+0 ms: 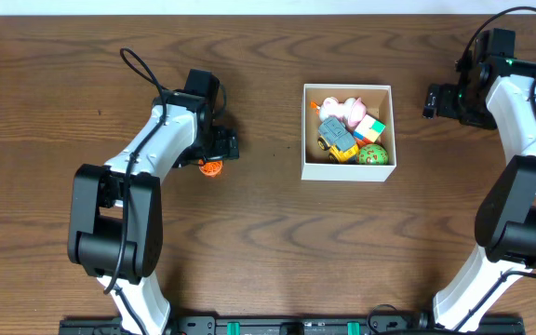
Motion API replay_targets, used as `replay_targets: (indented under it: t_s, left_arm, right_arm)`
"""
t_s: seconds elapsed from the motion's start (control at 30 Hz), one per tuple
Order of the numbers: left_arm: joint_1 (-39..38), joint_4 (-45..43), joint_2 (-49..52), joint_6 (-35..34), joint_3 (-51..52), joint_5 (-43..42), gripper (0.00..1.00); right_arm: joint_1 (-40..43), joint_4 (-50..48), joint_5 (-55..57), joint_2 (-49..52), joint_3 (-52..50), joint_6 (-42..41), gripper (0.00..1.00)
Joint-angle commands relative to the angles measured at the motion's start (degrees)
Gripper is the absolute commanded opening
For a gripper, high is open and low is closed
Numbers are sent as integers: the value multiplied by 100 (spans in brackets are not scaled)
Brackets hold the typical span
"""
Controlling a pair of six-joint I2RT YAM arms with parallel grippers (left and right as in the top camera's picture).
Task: Pack container
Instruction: 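Lower the left gripper onto the orange toy and grasp it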
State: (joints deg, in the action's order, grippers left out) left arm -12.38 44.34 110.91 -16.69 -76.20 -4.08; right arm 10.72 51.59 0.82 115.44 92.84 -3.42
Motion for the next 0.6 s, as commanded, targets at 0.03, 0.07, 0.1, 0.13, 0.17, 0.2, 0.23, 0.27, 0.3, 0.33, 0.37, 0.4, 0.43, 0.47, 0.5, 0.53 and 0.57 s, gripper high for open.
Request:
replay_targets:
  t_s: [0.03, 0.07, 0.1, 0.13, 0.17, 0.2, 0.23, 0.27, 0.3, 0.33, 0.37, 0.4, 0.43, 0.47, 0.5, 0.53, 0.57]
  left_arm:
    - [20, 2, 76, 9, 24, 96, 98]
    - [20, 7, 87, 9, 24, 94, 98]
    - [20, 7, 98, 7, 24, 94, 98]
    - [20, 11, 116, 7, 24, 94, 98]
    - [20, 20, 142, 9, 24, 94, 98]
    - [20, 33, 184, 7, 24, 94, 98]
    - [20, 42, 225, 7, 24, 94, 98]
    - [20, 44, 278, 7, 24, 94, 98]
    - [20, 44, 341, 7, 24, 94, 98]
    - [20, 42, 404, -15, 24, 94, 98]
    - [20, 44, 472, -15, 24, 92, 98]
    - [20, 46, 514, -13, 24, 92, 98]
    - [20, 48, 564, -13, 24, 92, 98]
    - [20, 50, 586, -13, 24, 92, 98]
    - [20, 48, 597, -13, 24, 92, 98]
    - [20, 42, 597, -11, 24, 92, 98]
    - [20, 28, 597, -11, 24, 94, 98]
  right_arm:
    - [52, 2, -20, -2, -28, 50, 99]
    - [52, 2, -20, -2, -28, 52, 99]
    - [52, 2, -22, -2, -28, 52, 99]
    - [52, 2, -22, -2, -28, 50, 99]
    - [52, 2, -20, -2, -28, 52, 99]
    - [52, 2, -22, -2, -28, 52, 99]
    - [52, 4, -20, -2, -28, 52, 99]
    - [52, 2, -20, -2, -28, 52, 99]
    - [52, 2, -22, -2, -28, 50, 99]
    - [52, 2, -20, -2, -28, 52, 99]
    - [52, 2, -20, -2, -28, 52, 99]
    - [52, 2, -20, -2, -28, 52, 99]
    - [52, 2, -22, -2, -28, 52, 99]
    - [52, 2, -20, -2, -28, 52, 99]
    - [52, 2, -20, -2, -28, 50, 99]
    - [52, 2, -20, -2, -28, 52, 99]
    - [52, 2, -20, -2, -28, 52, 99]
